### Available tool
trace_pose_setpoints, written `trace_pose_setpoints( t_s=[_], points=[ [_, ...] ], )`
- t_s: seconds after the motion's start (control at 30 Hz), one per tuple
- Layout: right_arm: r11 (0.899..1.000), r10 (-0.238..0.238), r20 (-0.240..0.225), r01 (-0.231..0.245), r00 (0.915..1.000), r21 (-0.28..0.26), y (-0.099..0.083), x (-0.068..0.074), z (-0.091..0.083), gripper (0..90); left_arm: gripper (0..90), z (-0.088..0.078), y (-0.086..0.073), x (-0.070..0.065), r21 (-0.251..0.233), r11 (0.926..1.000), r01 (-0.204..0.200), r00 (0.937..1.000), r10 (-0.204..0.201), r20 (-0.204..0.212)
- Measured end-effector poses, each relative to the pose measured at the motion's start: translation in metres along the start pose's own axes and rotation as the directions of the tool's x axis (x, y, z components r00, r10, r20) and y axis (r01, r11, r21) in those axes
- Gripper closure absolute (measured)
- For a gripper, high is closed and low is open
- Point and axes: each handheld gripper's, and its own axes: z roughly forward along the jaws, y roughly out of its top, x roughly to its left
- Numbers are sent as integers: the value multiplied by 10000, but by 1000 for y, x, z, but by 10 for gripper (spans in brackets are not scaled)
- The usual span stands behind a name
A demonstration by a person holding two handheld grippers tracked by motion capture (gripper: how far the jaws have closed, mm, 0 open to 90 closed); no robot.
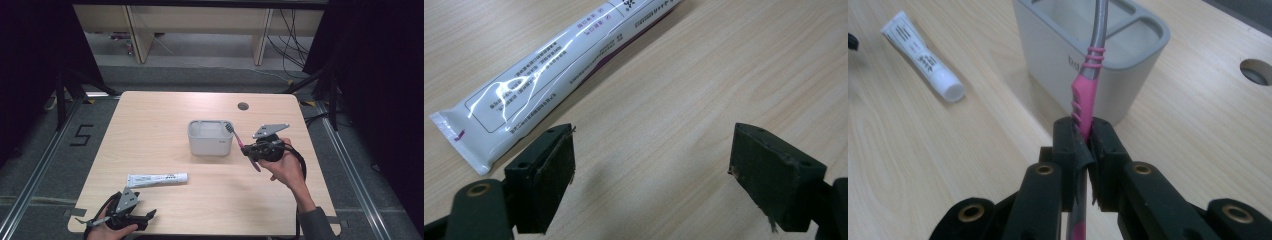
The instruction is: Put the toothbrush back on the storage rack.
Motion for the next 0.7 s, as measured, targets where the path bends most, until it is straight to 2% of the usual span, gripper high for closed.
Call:
trace_pose_setpoints(
  t_s=[0.07,0.13,0.23,0.27,0.3,0.4,0.43,0.47,0.5,0.53,0.57,0.6,0.63,0.67,0.7],
  points=[
    [10000,76,-60,-76,10000,-12,2,-1,-1,835,177,0,0,0,-8,10000,10,10000,-10,4],
    [9992,160,-149,-165,9998,-367,6,-2,0,835,177,0,0,0,-32,10000,27,10000,-27,9],
    [9983,240,-269,-254,9993,-516,11,-6,-1,835,177,-1,0,0,15,10000,-19,10000,19,79],
    [9962,377,-259,-396,9990,-771,13,-8,-1,835,177,-1,0,1,95,9999,-119,9999,119,34],
    [9962,377,-259,-396,9990,-771,13,-8,-1,835,177,0,0,0,-34,10000,33,10000,-33,16],
    [9920,751,-430,-791,9962,-984,17,-11,1,834,177,0,0,0,-37,10000,49,10000,-49,13],
    [9918,606,-431,-650,9972,-1098,18,-14,1,834,177,0,0,0,-48,10000,59,10000,-59,15],
    [9892,886,-565,-945,9945,-1118,18,-13,3,834,177,0,0,0,-47,10000,59,10000,-59,30],
    [9911,697,-381,-736,9968,-1110,20,-16,2,834,177,0,0,0,-42,10000,49,10000,-49,31],
    [9884,871,-463,-922,9951,-1206,20,-15,4,835,177,-1,0,1,-3,10000,-32,9999,32,107],
    [9890,726,-389,-769,9966,-1262,21,-17,3,834,177,-1,0,0,-2,10000,-12,10000,12,82],
    [9866,842,-612,-918,9946,-1350,23,-18,4,835,177,0,0,0,-26,10000,0,9999,0,107],
    [9844,1073,-523,-1135,9929,-1344,24,-16,2,835,177,0,0,1,-26,10000,-8,10000,8,92],
    [9843,804,-505,-872,9955,-1532,25,-19,3,834,177,0,0,0,-71,9999,88,9999,-87,50],
    [9826,857,-496,-926,9951,-1609,27,-19,3,834,177,0,0,0,-70,9999,84,10000,-83,15]
  ],
)
